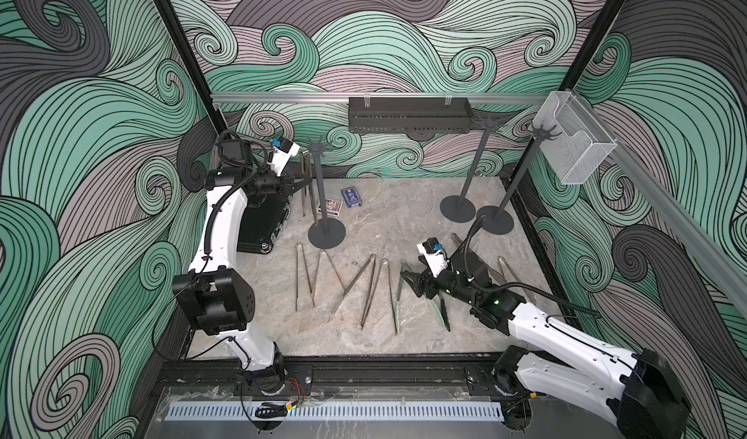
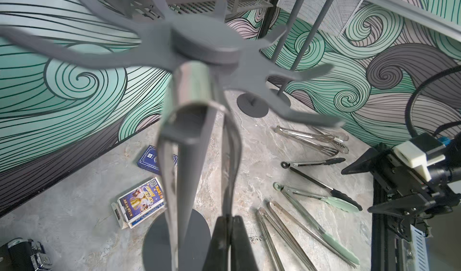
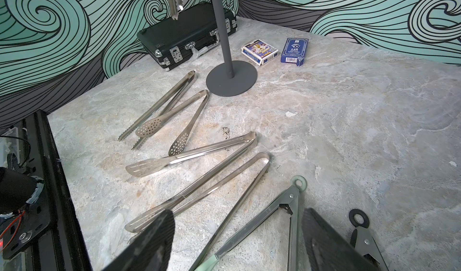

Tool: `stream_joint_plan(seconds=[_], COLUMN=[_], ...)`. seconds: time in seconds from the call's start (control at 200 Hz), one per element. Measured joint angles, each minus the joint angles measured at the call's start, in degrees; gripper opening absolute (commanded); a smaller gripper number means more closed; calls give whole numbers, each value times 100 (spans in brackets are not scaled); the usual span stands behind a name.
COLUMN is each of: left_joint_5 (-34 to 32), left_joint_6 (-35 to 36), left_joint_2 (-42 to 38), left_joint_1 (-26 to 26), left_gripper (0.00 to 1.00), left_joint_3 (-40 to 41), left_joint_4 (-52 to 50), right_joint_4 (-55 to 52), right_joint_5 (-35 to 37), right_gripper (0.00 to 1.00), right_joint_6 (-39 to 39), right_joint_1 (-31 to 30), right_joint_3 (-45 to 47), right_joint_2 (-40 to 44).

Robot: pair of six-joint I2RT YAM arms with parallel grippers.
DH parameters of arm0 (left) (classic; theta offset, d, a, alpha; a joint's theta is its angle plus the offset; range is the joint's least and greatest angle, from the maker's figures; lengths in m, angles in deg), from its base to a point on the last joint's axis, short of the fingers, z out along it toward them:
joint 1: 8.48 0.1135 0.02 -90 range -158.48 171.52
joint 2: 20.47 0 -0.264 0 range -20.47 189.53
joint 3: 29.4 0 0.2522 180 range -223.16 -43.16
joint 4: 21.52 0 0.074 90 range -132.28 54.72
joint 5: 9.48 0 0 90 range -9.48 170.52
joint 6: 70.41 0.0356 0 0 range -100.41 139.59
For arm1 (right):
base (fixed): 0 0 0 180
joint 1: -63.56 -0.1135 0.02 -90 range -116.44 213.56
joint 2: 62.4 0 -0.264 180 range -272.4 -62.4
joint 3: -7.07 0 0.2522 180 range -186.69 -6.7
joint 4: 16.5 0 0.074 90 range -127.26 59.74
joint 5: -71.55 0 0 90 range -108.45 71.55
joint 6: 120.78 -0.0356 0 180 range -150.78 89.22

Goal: Hang food tongs on kitchen utensil racks
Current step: Hang the food tongs on the rack, then pick up the food tongs from the center of the board.

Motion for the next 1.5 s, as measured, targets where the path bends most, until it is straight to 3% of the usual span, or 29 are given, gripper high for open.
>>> stream_joint_plan(seconds=[0.115, 0.285, 0.36, 0.755, 0.795, 0.831, 1.066, 1.161, 1.351, 1.501], left_joint_5=[-15, -201, -269, -474, -525, -586, -1189, -1423, -1993, -2131], left_joint_6=[15, 17, -33, -68, -81, -90, -302, -566, -1808, -2994], left_joint_2=[-33, -39, -39, -149, -236, -343, -1633, -2282, -3462, -3866], left_joint_1=[-9, -11, -11, -11, -11, -11, -11, -11, -11, -11], left_gripper=[0, 32, 41, 62, 64, 75, 90, 98, 99, 99], left_joint_3=[83, 98, 118, 138, 175, 232, 1045, 1379, 2059, 2299], left_joint_4=[103, 94, 74, 46, 42, 26, 20, 111, 514, 649], right_joint_4=[0, 2, -2, -9, -26, -52, -492, -1038, -2402, -3425], right_joint_5=[0, 0, 0, 7, 9, 22, 345, 737, 1510, 1801], right_gripper=[81, 81, 81, 84, 85, 86, 88, 88, 87, 82], right_joint_6=[0, 0, 0, -7, -4, -9, -216, -417, -911, -1300], right_joint_1=[0, 0, 0, 0, 0, 0, 0, 2, 101, 221], right_joint_3=[0, 0, 0, 0, -7, -20, -243, -503, -1145, -1276], right_joint_2=[15, 48, 52, 66, 66, 66, 66, 63, -46, -240])
